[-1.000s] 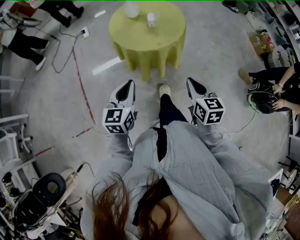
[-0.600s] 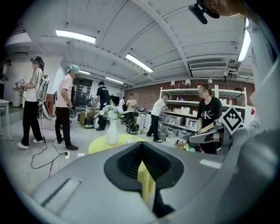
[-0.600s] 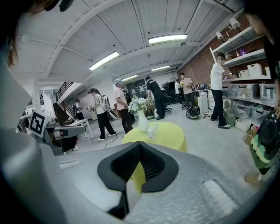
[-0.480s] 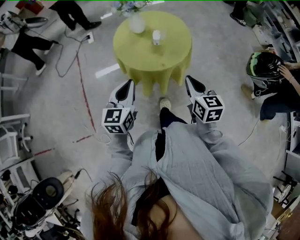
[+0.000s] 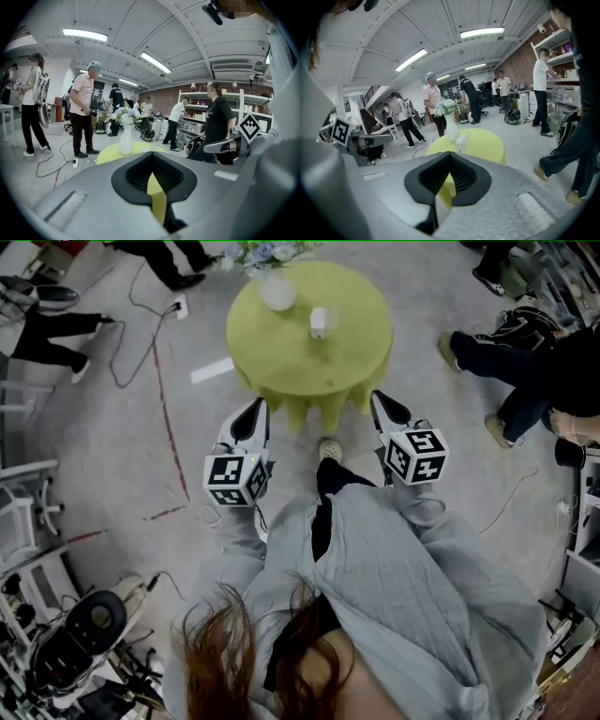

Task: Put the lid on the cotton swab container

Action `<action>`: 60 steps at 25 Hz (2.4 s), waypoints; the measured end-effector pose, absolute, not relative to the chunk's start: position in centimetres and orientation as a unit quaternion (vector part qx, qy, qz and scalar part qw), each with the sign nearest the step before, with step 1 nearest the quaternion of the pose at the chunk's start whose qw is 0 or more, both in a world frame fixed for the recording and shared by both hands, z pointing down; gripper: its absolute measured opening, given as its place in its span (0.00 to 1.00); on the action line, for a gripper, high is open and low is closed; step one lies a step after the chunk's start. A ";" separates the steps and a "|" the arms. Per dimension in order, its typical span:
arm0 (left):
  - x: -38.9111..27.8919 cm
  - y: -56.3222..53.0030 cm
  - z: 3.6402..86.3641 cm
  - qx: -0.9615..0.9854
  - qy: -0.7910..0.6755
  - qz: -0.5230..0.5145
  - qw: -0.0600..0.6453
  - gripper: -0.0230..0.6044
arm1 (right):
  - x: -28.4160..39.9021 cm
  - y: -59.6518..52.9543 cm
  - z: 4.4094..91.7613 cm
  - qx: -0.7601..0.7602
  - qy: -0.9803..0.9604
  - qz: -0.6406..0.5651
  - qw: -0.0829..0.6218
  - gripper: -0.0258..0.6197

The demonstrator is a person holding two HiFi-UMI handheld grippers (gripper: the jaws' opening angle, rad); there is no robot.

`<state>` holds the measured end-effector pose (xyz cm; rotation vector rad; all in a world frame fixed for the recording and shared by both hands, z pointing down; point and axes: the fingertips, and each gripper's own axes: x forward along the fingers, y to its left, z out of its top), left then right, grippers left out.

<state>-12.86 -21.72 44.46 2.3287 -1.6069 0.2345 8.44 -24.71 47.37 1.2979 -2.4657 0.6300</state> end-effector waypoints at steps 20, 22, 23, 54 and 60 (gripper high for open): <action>-12.0 -25.2 44.8 0.805 -0.565 0.079 0.165 0.07 | 9.8 -29.2 48.1 0.451 -0.847 0.239 0.149 0.04; -12.2 -26.0 45.0 0.806 -0.562 0.082 0.169 0.07 | 9.3 -29.4 48.4 0.448 -0.847 0.241 0.152 0.04; -12.2 -26.5 45.1 0.807 -0.559 0.084 0.171 0.07 | 9.2 -29.6 48.6 0.449 -0.846 0.242 0.155 0.04; -12.5 -41.8 48.2 0.872 -0.426 0.141 0.197 0.07 | 5.7 -41.4 51.0 0.512 -0.789 0.287 0.179 0.04; -12.4 -43.1 48.8 0.874 -0.418 0.147 0.199 0.07 | 5.4 -43.0 52.9 0.514 -0.779 0.303 0.191 0.04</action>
